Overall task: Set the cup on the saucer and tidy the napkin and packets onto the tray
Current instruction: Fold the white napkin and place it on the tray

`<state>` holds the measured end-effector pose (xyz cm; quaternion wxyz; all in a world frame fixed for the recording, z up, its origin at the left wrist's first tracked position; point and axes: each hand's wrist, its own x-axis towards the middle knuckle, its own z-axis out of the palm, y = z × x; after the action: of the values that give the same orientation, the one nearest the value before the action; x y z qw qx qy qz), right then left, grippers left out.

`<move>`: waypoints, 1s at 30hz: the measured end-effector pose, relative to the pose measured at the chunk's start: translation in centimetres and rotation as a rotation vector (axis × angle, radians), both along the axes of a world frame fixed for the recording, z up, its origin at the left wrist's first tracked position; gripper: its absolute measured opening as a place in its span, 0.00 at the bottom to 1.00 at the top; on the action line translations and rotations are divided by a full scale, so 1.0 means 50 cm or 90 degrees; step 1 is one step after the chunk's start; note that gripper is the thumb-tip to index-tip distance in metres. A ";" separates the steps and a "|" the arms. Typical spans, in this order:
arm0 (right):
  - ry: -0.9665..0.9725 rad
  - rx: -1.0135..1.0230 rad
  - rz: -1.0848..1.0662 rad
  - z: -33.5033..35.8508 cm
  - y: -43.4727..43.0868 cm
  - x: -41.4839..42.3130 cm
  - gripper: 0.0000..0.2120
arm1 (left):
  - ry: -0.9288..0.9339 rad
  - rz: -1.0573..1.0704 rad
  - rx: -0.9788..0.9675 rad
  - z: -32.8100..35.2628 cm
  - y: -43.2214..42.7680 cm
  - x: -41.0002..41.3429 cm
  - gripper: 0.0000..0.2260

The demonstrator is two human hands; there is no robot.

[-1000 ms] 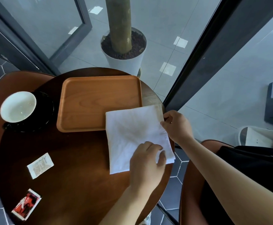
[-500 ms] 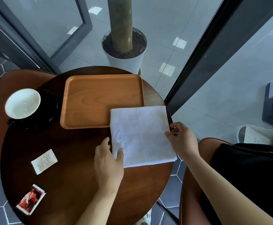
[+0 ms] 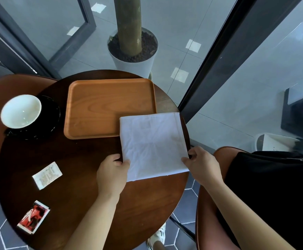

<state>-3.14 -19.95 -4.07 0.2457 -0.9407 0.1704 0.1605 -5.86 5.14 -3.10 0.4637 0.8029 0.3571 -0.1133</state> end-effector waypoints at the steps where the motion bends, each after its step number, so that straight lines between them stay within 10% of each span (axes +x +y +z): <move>1: 0.006 0.005 -0.004 -0.001 -0.002 -0.007 0.16 | 0.005 -0.008 -0.010 0.000 0.002 -0.004 0.19; 13: 0.071 0.339 -0.221 0.011 -0.002 -0.034 0.13 | -0.043 0.025 -0.156 0.004 0.033 -0.037 0.13; 30: -0.092 0.426 -0.094 0.054 0.141 -0.103 0.13 | -0.181 0.083 -0.083 0.053 0.151 -0.152 0.13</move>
<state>-8.28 -12.89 -1.38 0.5628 -0.8020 0.1581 0.1225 -13.45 12.69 -0.43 0.5671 0.7541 0.3312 0.0088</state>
